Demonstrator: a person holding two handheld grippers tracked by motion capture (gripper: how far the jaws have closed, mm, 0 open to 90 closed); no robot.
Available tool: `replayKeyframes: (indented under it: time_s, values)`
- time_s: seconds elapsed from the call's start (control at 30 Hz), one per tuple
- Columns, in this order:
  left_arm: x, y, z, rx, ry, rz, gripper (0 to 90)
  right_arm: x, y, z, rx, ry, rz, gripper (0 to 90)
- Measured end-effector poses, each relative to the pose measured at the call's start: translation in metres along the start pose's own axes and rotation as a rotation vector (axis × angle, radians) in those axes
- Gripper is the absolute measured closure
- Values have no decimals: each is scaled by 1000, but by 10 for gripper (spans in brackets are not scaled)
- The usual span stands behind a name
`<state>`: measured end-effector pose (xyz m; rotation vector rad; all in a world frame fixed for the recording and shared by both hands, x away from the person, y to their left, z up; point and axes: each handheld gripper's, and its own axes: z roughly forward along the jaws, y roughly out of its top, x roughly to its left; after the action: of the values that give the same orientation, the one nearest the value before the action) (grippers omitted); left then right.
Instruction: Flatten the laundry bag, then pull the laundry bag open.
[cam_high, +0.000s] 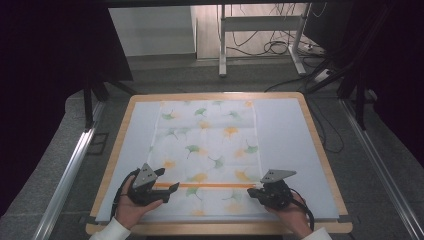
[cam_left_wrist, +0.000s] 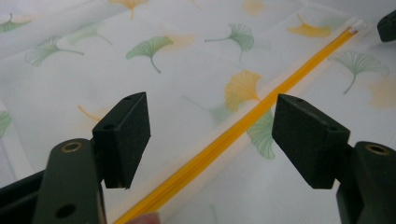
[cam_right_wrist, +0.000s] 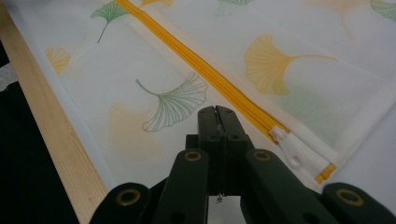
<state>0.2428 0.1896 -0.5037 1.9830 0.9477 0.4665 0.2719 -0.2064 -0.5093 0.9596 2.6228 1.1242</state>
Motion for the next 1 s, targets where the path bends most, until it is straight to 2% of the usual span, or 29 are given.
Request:
replayKeyframes:
  time_s: [0.23,0.37,0.4,0.73,0.87,1.0]
  values:
    - [-3,16,5,-14,-25,7,270,1,-2,-4,-8,-5,1,892]
    - [-10,22,13,-9,-44,27,270,3,-4,-7,-11,-10,0,892]
    - [-13,27,18,-1,-54,45,270,3,-5,-8,-9,-17,4,892]
    - [-22,43,31,10,-88,75,271,2,-7,-8,3,-32,14,892]
    - [-28,51,41,18,-93,76,276,1,-9,-8,8,-40,19,892]
    - [-36,60,53,24,-114,98,279,3,-12,-12,9,-46,30,892]
